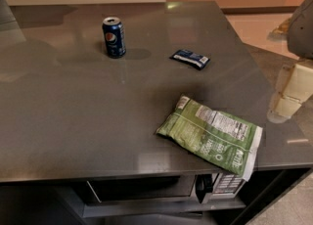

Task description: Move rxbar blueberry near green jalapeno chip bag

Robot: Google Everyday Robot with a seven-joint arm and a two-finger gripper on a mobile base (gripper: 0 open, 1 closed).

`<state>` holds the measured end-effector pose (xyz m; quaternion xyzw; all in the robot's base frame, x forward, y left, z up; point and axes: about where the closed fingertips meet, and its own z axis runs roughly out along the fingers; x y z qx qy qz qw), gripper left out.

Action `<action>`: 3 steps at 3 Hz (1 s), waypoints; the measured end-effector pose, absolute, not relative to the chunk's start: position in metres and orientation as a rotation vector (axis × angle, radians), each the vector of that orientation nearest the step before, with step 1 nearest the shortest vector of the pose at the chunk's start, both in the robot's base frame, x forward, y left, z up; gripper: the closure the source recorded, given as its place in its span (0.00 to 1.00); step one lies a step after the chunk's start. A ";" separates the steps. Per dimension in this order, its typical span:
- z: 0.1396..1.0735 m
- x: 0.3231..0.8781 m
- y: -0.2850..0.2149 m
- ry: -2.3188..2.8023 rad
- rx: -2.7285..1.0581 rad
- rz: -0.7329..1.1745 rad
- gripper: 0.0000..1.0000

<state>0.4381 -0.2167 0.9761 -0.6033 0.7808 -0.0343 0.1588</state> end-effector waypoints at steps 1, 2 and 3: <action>0.978 0.446 -0.216 2.235 -1.710 -0.102 0.00; 0.972 0.475 -0.209 2.235 -1.680 -0.071 0.00; 0.959 0.517 -0.195 2.232 -1.634 0.005 0.00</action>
Offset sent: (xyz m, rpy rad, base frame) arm 0.0743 0.0156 -0.0169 0.0754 0.0119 -0.0390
